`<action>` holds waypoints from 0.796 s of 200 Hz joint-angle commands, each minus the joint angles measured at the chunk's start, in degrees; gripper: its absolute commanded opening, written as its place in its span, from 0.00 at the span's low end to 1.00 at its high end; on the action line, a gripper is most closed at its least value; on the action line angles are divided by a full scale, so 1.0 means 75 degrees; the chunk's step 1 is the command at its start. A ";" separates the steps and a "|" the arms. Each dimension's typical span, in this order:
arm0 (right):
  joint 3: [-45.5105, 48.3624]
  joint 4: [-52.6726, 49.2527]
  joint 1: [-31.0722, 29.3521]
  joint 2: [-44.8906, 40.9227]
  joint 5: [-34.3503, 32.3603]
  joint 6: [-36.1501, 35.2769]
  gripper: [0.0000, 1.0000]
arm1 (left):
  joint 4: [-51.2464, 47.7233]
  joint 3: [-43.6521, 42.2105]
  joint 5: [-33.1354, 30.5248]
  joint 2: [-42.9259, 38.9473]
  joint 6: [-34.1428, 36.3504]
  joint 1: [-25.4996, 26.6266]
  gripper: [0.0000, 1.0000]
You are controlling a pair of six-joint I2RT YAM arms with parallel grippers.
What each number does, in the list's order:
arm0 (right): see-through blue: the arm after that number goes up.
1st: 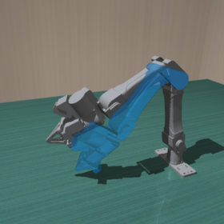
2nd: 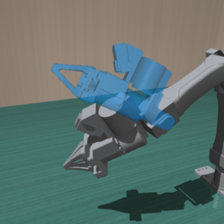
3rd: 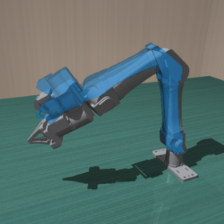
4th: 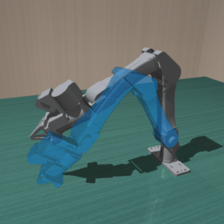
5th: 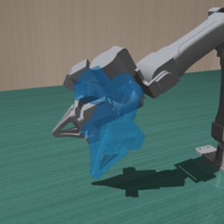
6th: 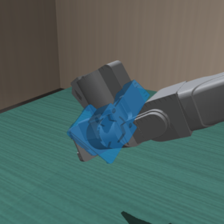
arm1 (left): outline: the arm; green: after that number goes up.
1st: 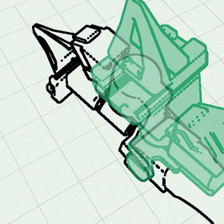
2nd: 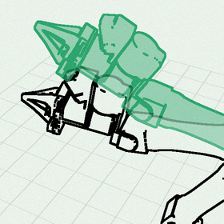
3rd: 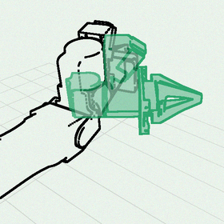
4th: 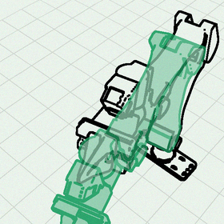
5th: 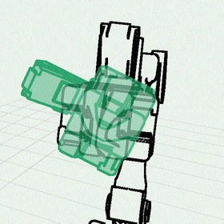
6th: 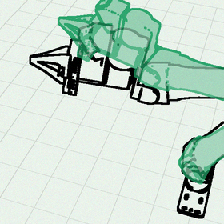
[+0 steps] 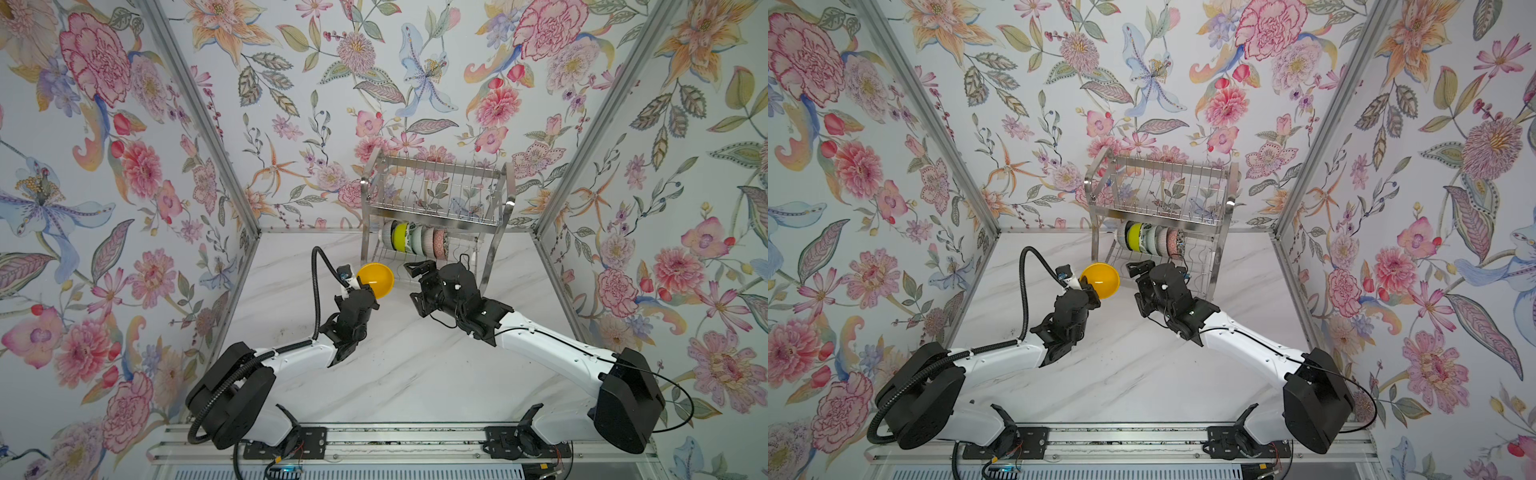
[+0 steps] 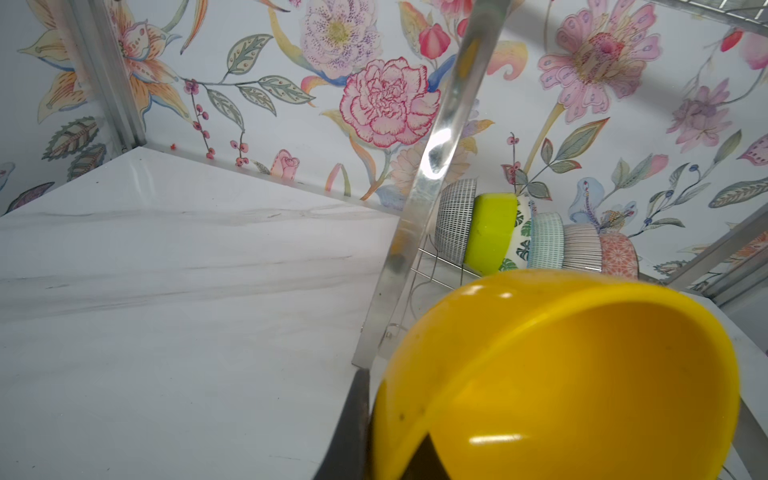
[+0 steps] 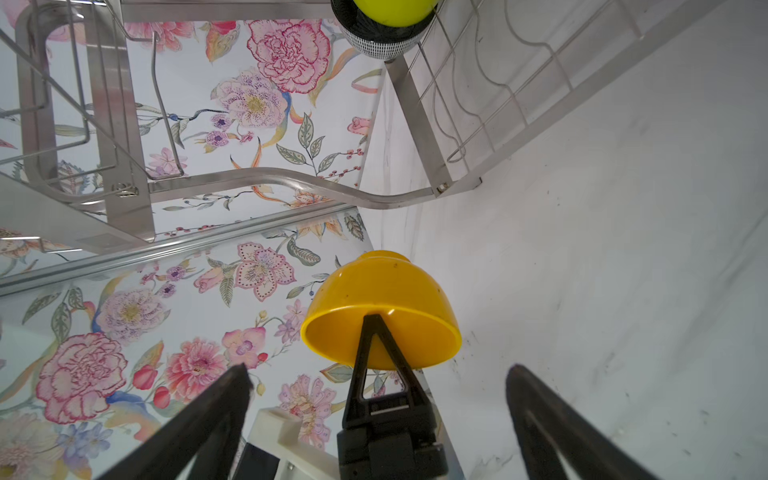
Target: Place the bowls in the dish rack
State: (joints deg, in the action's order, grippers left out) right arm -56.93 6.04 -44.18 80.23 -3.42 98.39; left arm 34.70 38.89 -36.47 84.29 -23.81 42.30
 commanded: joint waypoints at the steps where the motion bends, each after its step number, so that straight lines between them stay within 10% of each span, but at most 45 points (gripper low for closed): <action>1: 0.0270 0.0782 0.0010 -0.0163 -0.0086 0.1044 0.94 | 0.1272 0.0179 -0.0443 0.0373 0.0706 0.0245 0.00; 159: -0.0062 0.1763 0.0294 0.0724 -0.0405 0.2312 0.58 | 0.2232 0.0644 -0.0629 0.1442 0.1394 0.0944 0.00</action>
State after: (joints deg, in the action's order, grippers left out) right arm -55.86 15.70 -42.28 83.79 -5.26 113.56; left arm 47.53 41.87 -39.48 94.45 -14.74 48.40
